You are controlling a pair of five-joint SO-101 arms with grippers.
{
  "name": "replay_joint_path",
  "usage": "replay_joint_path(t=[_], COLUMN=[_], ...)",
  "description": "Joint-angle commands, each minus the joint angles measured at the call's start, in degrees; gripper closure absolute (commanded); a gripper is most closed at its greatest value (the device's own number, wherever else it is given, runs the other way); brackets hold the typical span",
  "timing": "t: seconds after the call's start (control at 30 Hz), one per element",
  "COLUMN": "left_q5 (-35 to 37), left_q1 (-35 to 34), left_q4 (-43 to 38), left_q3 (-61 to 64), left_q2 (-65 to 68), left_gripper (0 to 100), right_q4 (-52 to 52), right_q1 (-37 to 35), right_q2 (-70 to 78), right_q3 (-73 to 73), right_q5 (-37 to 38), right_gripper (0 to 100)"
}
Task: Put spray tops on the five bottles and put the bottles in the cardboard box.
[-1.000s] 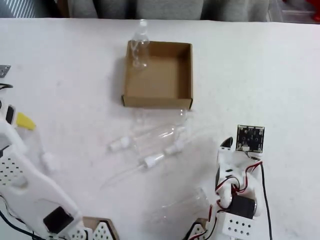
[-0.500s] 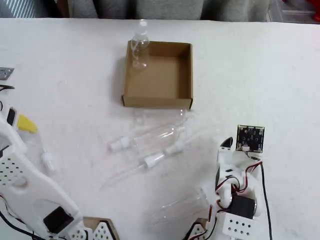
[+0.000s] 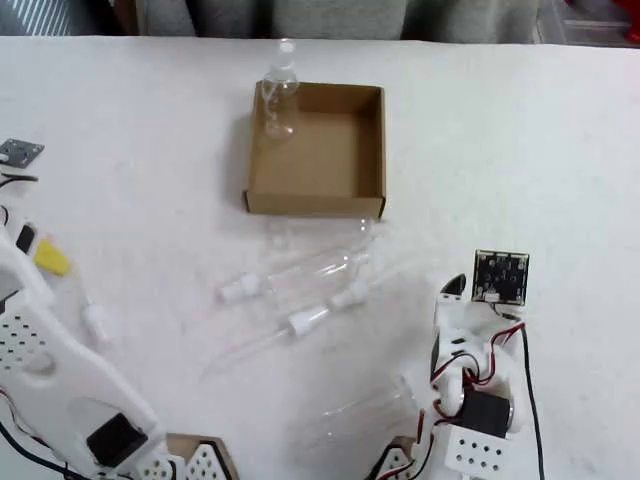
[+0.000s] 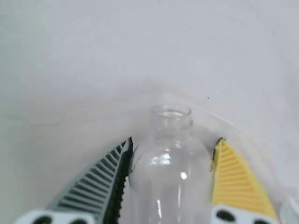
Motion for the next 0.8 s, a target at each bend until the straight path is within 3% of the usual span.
replay_joint_path(t=[0.0,0.2,0.43,0.53,0.77], left_q5=[-1.67,-0.09,14.59,17.14,17.05], left_q1=[0.75,0.75,-2.24,-4.53,-14.02], left_q4=[-0.53,-0.09,5.89,6.07,1.49], left_q3=[-0.88,-0.97,-4.92,-5.36,-5.54], left_q2=[0.66,0.48,-4.18,-5.85,-7.87], left_gripper=[76,86,87,87,87], right_q4=[0.22,0.22,0.22,-0.31,-6.64], right_q1=[-0.13,-0.13,-0.48,-0.84,-12.79], right_q2=[-0.66,-0.66,-0.66,-1.10,-1.10], right_q3=[0.70,0.70,0.70,0.70,0.70], right_q5=[0.44,0.44,0.44,0.44,5.54], right_gripper=[95.0,95.0,95.0,94.7,94.8])
